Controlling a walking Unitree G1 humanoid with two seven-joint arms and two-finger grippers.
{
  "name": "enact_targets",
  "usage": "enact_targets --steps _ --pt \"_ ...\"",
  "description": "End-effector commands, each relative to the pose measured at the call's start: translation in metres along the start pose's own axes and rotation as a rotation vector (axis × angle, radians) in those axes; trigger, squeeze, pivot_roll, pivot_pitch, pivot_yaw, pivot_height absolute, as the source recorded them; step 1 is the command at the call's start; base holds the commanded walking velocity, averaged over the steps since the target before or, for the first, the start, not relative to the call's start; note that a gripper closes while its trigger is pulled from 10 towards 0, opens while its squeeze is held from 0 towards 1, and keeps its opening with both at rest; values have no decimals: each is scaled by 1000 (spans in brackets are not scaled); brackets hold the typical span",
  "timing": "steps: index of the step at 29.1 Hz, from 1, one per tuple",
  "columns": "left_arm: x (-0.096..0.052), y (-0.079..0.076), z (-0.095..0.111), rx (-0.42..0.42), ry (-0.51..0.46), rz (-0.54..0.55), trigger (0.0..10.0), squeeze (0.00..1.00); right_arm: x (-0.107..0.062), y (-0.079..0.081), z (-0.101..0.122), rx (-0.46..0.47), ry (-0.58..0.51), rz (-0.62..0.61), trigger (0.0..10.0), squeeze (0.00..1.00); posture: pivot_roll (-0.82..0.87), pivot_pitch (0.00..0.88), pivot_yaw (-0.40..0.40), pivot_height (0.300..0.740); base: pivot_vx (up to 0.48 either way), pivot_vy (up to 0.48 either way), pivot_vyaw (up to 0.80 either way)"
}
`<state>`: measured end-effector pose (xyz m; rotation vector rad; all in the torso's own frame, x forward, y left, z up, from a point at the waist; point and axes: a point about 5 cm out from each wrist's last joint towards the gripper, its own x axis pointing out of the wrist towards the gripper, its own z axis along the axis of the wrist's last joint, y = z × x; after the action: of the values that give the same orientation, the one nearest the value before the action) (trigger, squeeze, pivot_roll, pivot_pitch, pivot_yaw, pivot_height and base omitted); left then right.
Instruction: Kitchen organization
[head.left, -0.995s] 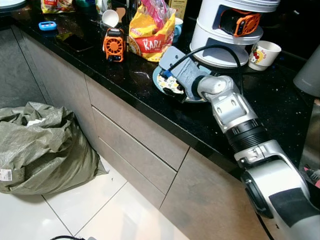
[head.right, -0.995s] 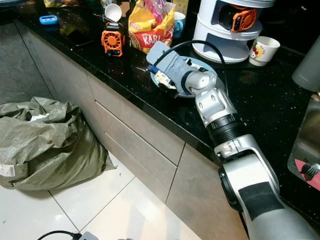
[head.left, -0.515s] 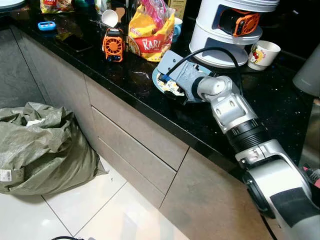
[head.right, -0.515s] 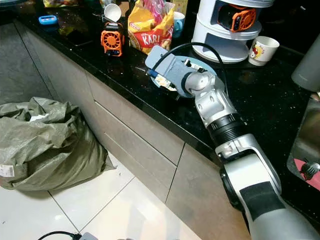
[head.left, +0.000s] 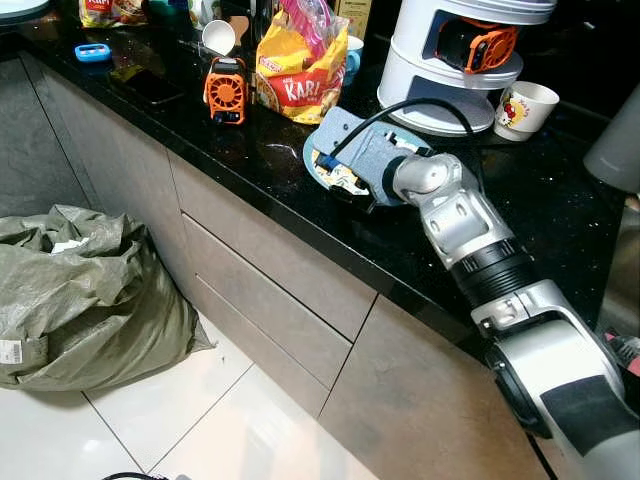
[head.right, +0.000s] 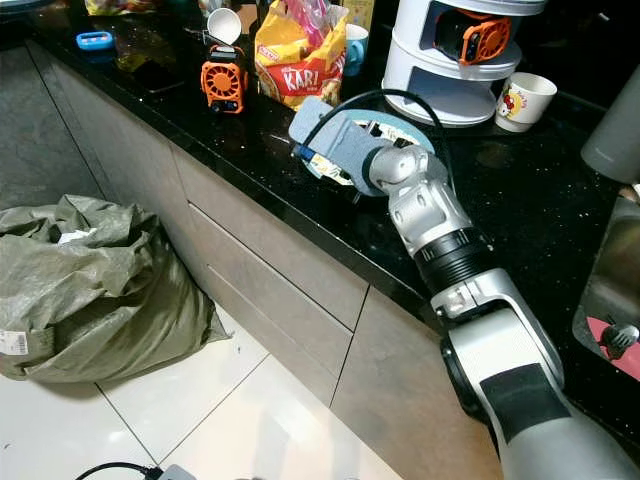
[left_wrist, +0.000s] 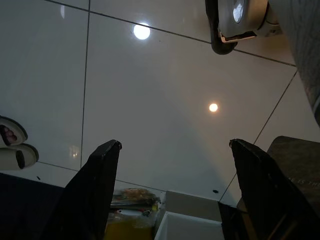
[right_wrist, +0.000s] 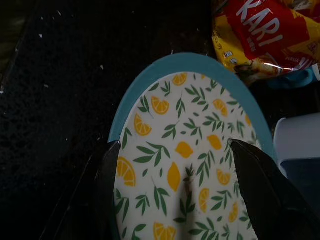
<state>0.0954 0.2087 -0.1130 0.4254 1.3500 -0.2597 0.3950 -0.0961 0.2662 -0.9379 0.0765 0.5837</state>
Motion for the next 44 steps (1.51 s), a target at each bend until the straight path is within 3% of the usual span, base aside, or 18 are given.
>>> enact_targets --steps 1,14,22,34,40,42,44 --pt "0 -3 -4 14 12 -7 10000 0 1 7 -14 10 54 22 10000 0 59 92 -76 740 0 0 0" --pt "0 0 -4 8 11 -5 10000 0 4 24 -36 -92 188 81 10000 0 62 101 -73 740 0 0 0" --pt "0 0 -3 7 11 -5 10000 0 2 20 -43 -145 243 66 10000 0 60 104 -73 740 0 0 0" --pt "0 0 -5 2 14 -3 10000 0 6 32 -35 -186 217 126 10000 0 68 109 -74 740 0 0 0" --pt "0 0 -6 2 15 -3 10000 0 2 48 -31 -210 157 267 10000 0 66 110 -73 740 0 0 0" --pt "0 0 -6 3 15 -3 10000 0 -3 62 -23 -186 80 386 10000 0 65 110 -72 740 0 0 0" --pt "0 0 -6 3 15 -3 10000 0 -5 67 -20 -184 53 426 10000 0 64 110 -71 740 0 0 0"
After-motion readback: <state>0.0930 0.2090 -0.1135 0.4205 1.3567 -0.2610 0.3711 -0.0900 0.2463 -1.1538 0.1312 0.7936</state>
